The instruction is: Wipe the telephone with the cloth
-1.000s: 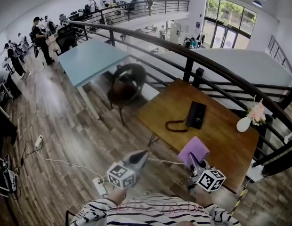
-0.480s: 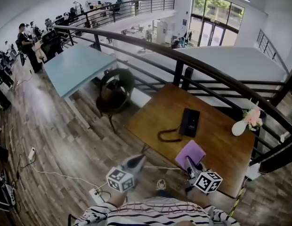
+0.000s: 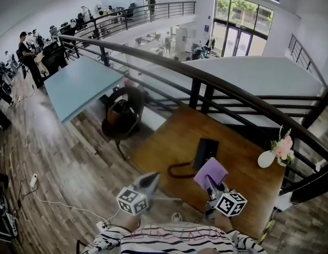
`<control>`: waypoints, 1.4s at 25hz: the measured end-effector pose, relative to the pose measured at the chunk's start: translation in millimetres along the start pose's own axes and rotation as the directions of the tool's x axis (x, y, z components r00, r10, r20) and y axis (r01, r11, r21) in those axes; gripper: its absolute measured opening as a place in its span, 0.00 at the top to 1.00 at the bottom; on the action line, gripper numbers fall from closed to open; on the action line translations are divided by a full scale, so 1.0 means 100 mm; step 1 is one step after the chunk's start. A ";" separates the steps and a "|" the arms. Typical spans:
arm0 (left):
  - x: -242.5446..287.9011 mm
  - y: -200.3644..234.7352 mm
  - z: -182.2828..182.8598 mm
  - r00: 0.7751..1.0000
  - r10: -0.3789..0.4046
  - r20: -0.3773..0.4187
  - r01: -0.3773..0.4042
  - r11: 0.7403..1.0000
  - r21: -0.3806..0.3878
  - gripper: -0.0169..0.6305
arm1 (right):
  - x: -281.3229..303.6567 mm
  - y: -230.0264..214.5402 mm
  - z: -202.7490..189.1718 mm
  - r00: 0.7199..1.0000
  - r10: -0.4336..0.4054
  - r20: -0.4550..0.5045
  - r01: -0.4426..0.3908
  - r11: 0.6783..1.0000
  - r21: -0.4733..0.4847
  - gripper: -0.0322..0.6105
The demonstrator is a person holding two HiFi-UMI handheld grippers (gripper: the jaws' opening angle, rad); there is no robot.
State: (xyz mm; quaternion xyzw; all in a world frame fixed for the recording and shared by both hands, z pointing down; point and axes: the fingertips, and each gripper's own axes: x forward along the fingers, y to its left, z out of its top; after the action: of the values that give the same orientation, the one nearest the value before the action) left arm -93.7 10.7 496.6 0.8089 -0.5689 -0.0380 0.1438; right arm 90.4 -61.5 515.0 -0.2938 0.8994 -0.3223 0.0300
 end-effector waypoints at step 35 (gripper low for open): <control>1.44 1.83 0.53 0.921 -0.367 -0.131 0.367 0.930 -0.020 0.97 | 1.83 -0.24 0.24 0.938 -0.307 0.163 0.296 0.951 0.087 0.87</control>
State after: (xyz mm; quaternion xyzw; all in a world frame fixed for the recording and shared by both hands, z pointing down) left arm -221.8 -190.1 511.1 0.9021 -0.3965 -0.0091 0.1697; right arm -42.4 -189.9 535.4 -0.4542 0.8274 -0.3234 0.0677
